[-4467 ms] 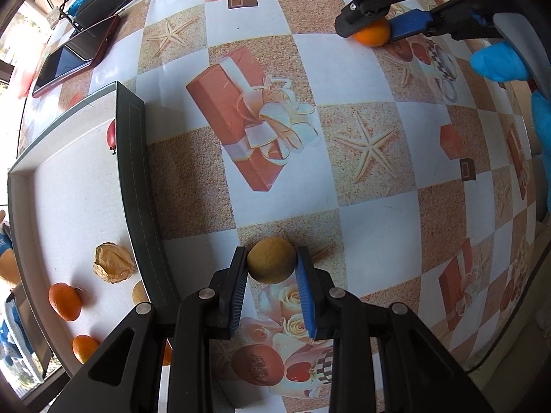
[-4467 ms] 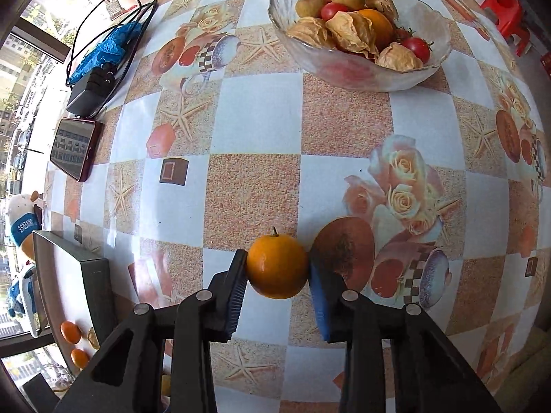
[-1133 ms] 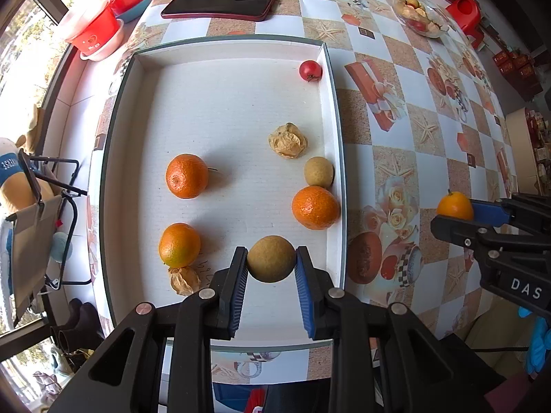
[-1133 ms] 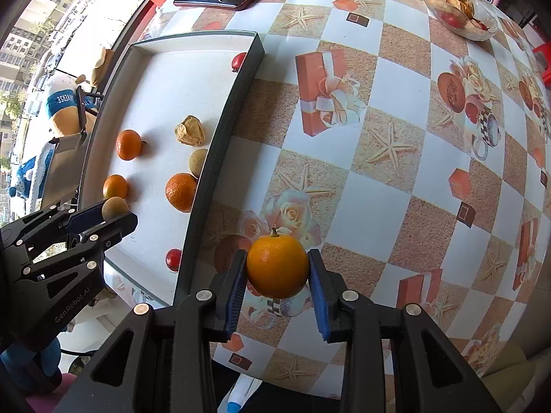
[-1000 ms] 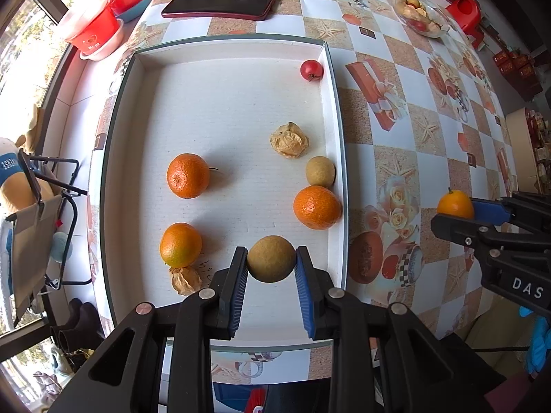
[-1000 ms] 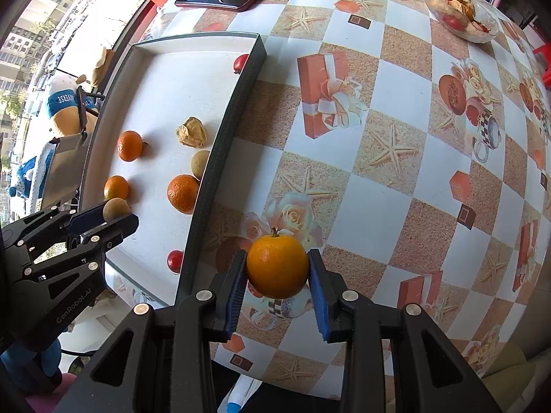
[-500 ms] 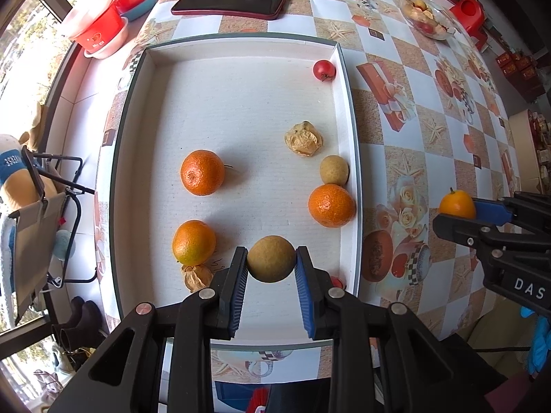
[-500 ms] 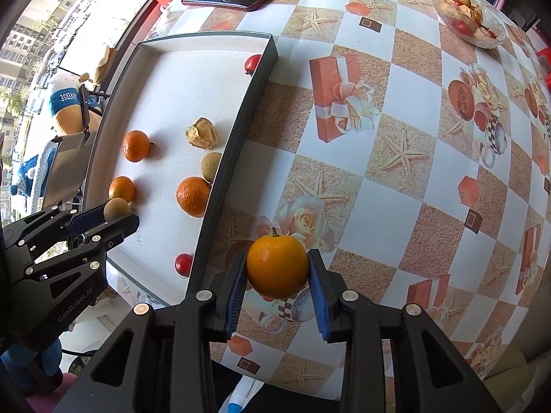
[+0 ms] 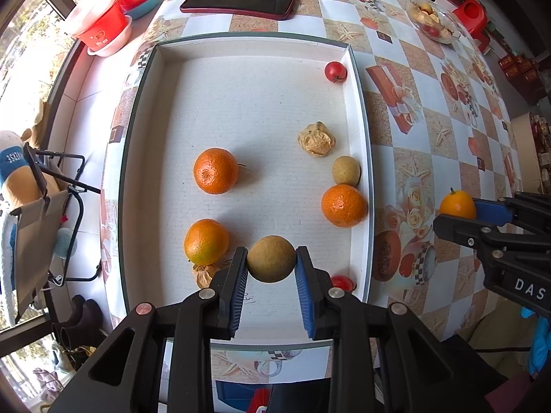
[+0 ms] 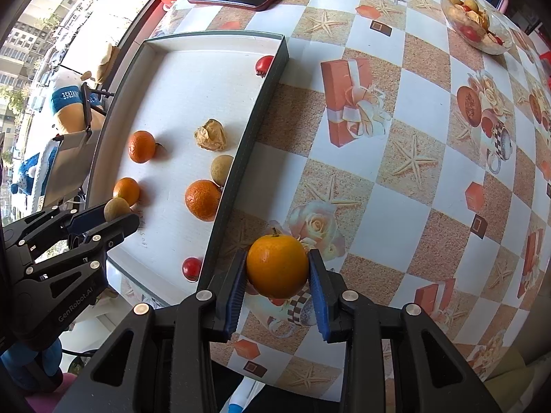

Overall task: Organize fruits
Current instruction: 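Carry the kiwi in left gripper and orange in right gripper over the tray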

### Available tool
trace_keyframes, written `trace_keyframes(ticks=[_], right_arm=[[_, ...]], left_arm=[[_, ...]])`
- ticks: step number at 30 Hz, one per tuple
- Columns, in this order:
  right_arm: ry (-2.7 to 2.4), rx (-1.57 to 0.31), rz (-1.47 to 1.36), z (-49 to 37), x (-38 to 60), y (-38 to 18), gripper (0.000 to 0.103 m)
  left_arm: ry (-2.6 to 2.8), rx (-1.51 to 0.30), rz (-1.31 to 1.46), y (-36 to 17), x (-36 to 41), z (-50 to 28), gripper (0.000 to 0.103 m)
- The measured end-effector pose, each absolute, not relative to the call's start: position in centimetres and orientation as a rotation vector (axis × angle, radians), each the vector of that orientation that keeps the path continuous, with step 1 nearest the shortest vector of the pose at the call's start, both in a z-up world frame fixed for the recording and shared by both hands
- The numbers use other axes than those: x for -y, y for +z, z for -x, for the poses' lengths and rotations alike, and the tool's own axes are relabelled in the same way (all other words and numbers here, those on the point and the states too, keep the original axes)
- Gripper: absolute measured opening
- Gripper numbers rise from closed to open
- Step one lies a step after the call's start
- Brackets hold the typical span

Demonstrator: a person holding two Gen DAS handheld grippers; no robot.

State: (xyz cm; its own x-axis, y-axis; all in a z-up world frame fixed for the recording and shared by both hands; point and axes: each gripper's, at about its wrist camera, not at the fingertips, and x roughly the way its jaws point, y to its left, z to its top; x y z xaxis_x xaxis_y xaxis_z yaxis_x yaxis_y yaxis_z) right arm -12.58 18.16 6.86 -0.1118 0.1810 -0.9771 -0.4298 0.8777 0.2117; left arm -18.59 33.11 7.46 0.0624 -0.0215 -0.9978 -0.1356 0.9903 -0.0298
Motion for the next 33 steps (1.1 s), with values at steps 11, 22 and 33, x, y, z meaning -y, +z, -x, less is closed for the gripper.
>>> trace_keyframes(ticks=[11,22,33], right_arm=[[0.531,-1.603,0.205,12.6,-18.8,6.9,0.036],[0.545,-1.606,0.219,12.5,-19.3,6.7,0.036],[0.548,-1.604,0.224,12.0,-19.7,6.5,0.036]], left_arm=[[0.094,-1.509,0.131,7.4,-33.8,18.7,0.030],[0.108,-1.510,0.144,7.3,-34.0,18.9,0.030],[0.114,-1.515,0.151,7.2,-34.1,18.8,0.030]])
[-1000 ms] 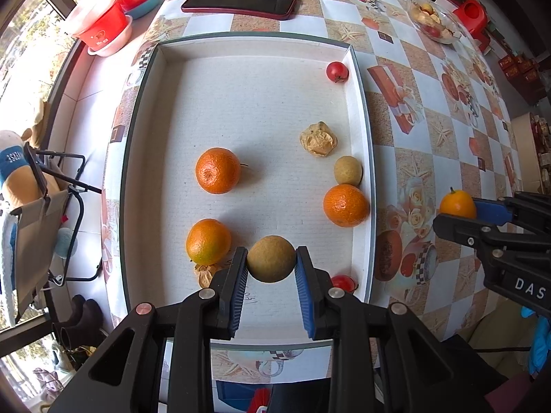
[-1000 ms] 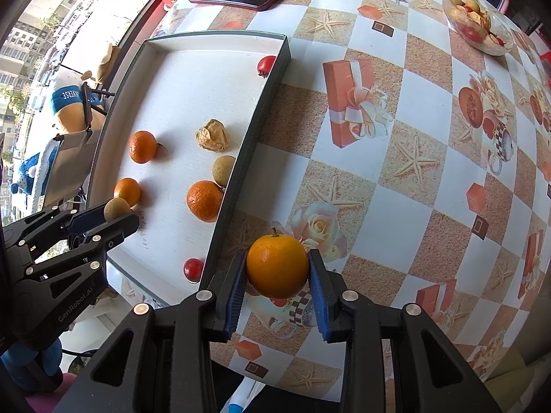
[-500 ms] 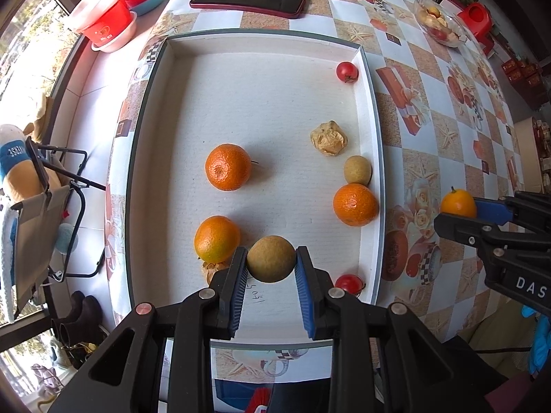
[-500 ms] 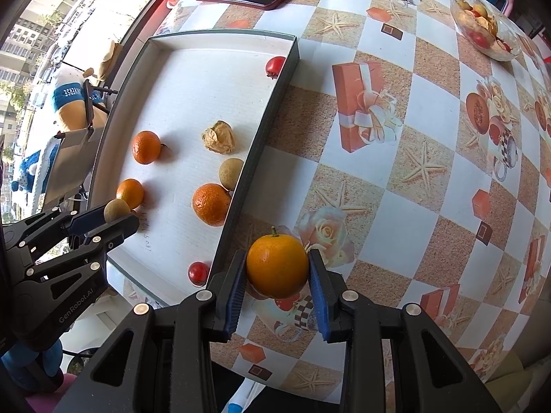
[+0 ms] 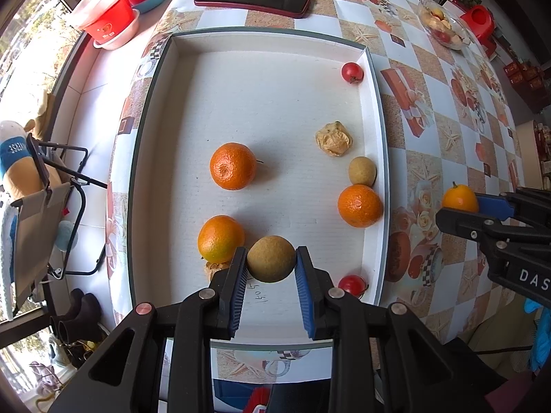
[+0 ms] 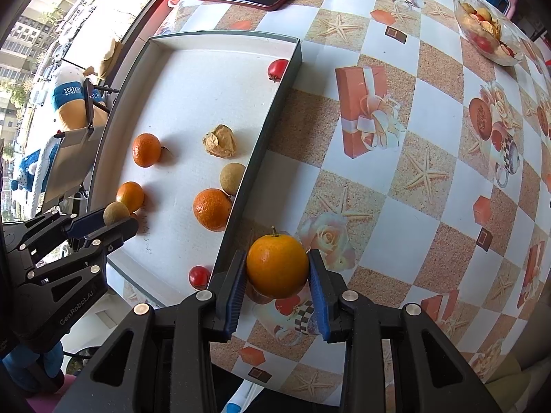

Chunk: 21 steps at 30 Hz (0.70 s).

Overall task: Organize fruits
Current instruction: 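Carry the kiwi in left gripper and orange in right gripper over the tray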

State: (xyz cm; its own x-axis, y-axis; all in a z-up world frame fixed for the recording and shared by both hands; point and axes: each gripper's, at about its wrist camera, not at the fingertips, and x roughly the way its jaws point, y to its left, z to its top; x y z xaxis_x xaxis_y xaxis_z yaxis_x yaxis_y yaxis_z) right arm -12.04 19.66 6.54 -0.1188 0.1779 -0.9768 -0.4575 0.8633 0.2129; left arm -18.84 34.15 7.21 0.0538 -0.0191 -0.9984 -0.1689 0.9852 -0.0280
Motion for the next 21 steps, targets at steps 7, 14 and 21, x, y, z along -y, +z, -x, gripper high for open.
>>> trace_keyframes(ticks=[7,14,21], right_arm=[[0.556,-1.594,0.210,11.2,-20.1,6.8,0.036],[0.586,-1.600,0.210,11.6,-21.0,6.8,0.036],[0.590,-1.609,0.216,12.0,-21.1,6.5,0.036]], left_arm=[[0.120,-1.533,0.161,6.6,-34.2,19.0,0.030],[0.119,-1.535,0.161,6.3,-34.0,18.9,0.030],[0.117,-1.543,0.170,5.8,-34.1,18.9,0.030]])
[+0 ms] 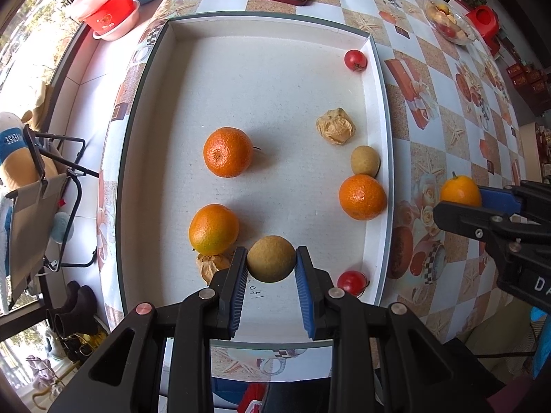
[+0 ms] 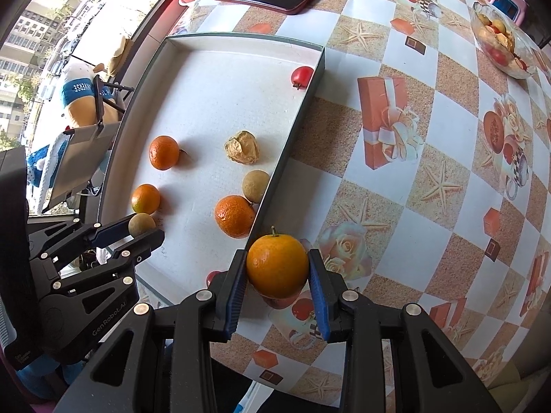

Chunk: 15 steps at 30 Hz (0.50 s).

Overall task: Organize fruits
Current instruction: 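Carry the kiwi in left gripper and orange in right gripper over the tray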

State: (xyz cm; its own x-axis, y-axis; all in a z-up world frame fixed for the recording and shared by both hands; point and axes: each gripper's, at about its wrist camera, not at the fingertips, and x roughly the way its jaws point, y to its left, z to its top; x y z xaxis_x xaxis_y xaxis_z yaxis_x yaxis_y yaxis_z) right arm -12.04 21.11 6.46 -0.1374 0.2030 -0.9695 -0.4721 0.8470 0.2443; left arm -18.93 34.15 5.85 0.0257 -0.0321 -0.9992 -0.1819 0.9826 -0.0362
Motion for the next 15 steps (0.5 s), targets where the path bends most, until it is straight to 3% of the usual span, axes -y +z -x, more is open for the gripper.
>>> trace_keyframes(ticks=[15], right_arm=[[0.581,-1.617,0.214,12.17,-20.84,6.42,0.036]], left_arm=[[0.117,-1.547,0.170,5.38,-34.29,18.78,0.030]])
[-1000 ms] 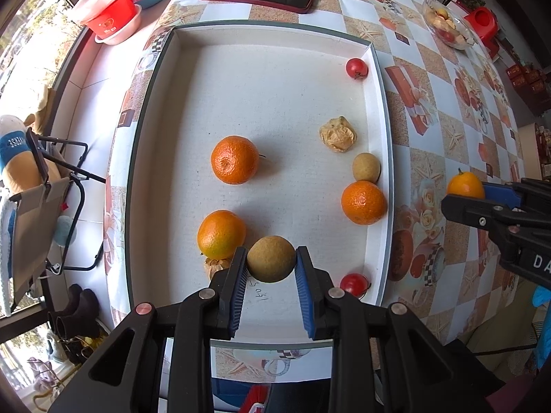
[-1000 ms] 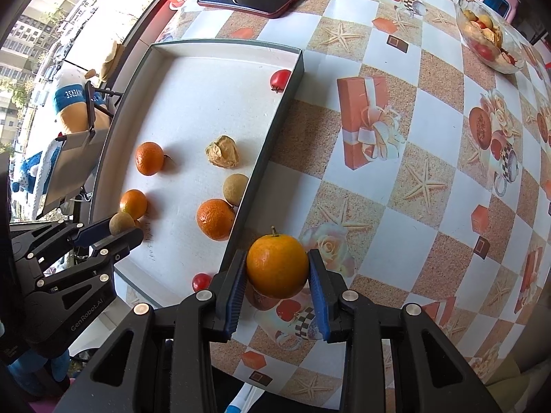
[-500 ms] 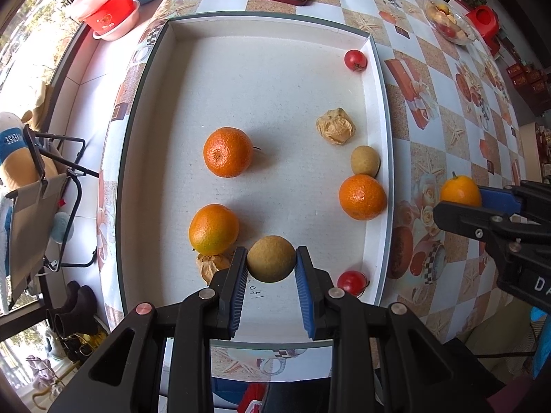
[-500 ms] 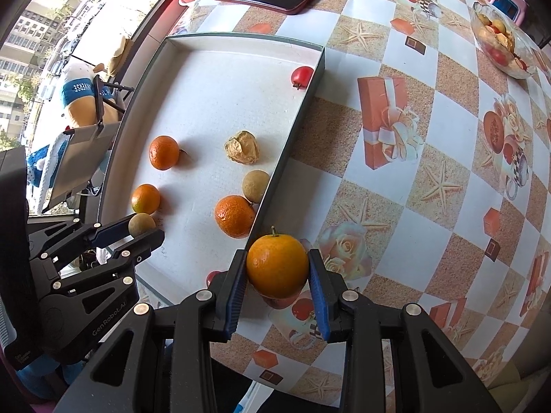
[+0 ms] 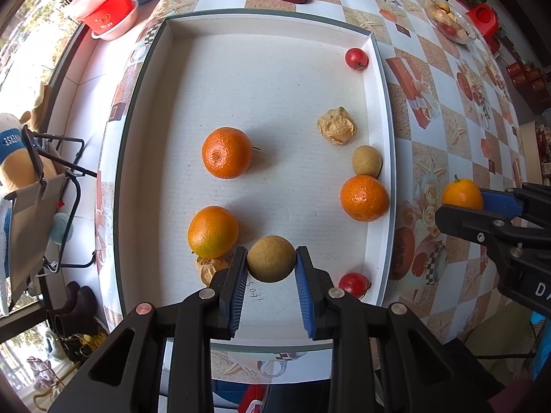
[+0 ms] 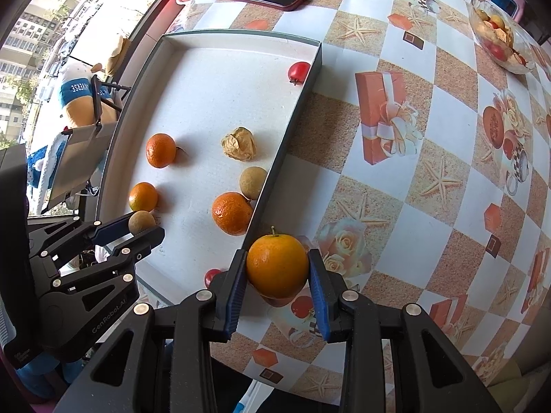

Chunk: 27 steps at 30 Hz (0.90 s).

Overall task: Organize fruits
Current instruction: 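Carry the kiwi in left gripper and orange in right gripper over the tray, then open left gripper to drop the kiwi while right gripper releases the orange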

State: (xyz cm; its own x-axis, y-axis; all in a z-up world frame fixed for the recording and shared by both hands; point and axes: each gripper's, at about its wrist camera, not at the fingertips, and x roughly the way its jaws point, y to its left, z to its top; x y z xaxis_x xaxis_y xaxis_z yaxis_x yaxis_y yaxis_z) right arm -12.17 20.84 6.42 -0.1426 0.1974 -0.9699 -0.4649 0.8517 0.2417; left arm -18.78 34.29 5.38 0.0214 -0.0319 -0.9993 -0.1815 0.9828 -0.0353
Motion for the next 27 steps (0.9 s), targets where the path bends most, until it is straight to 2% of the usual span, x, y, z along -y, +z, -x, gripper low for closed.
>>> trace_keyframes(ticks=[11,22,25,27], right_arm=[[0.608,-1.607,0.212,9.4,-24.8,6.4,0.036],[0.629,-1.648,0.273,8.5,-28.9,3.6,0.036],[0.631,-1.659,0.270,8.5,-29.2,3.2,0.036],[0.631,-1.660,0.275,8.5,-29.5,3.2,0.036]], left_arm=[[0.132,-1.557,0.177,3.7,-35.3,17.4,0.030],[0.150,-1.573,0.215,2.4,-36.3,16.6,0.032],[0.152,-1.558,0.237,2.8,-36.3,16.7,0.052],[0.165,-1.539,0.225,3.3,-36.3,16.7,0.078]])
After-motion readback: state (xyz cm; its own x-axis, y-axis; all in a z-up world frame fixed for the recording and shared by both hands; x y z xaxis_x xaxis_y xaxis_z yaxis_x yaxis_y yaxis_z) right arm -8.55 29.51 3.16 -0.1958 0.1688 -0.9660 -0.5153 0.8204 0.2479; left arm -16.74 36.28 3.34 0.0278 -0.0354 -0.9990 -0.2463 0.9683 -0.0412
